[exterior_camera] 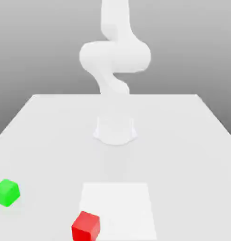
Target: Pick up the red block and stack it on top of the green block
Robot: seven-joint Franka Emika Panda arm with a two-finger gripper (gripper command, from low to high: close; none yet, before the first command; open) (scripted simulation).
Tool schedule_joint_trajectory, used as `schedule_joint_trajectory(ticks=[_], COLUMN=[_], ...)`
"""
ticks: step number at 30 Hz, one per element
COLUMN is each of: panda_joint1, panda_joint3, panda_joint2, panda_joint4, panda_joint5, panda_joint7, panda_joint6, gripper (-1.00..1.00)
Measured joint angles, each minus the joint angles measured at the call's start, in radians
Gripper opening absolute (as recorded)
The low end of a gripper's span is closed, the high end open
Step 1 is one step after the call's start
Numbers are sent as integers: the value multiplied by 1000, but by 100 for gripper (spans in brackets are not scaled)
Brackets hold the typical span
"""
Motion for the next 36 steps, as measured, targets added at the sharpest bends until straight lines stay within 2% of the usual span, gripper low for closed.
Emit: schedule_joint_trajectory(ticks=[16,25,30,31,36], panda_joint1=[-78,-107,-112,-112,-112], panda_joint3=[-3,-17,-15,-14,-14], panda_joint2=[586,912,1093,1115,1116], panda_joint4=[-70,-110,-91,-87,-87], panda_joint5=[-21,5,15,16,15], panda_joint7=[152,210,211,210,211], panda_joint6=[205,320,455,473,474], gripper=[0,0,0,-100,-100])
